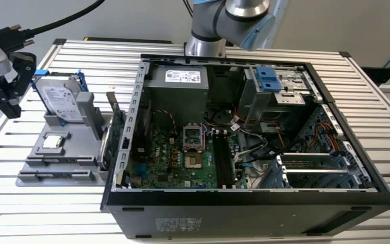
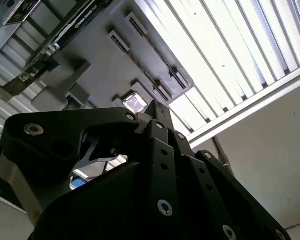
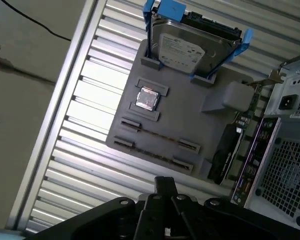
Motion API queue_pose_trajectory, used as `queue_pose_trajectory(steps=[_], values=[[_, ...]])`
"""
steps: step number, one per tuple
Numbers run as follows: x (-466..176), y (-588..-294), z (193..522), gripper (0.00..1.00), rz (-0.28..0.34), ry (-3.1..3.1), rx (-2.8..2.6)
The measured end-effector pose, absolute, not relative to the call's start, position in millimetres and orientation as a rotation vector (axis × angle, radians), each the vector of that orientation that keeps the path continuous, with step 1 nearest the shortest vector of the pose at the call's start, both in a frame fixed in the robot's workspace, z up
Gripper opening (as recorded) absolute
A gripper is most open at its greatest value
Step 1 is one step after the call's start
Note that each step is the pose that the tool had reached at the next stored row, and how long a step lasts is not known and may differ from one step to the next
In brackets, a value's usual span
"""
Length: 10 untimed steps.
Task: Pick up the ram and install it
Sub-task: 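Pick up the ram and move it above insertion slot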
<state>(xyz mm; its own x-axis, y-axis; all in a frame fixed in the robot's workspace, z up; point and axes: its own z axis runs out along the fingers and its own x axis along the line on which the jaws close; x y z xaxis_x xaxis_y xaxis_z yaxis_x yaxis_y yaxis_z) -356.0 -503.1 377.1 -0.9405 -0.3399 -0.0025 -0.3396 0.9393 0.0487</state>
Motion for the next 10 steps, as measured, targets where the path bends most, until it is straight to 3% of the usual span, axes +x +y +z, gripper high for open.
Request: queue_pose_trajectory(steps=[10], values=[[-356.0, -503.2, 377.1, 0.00, -0.075, -3.064, 0.654]])
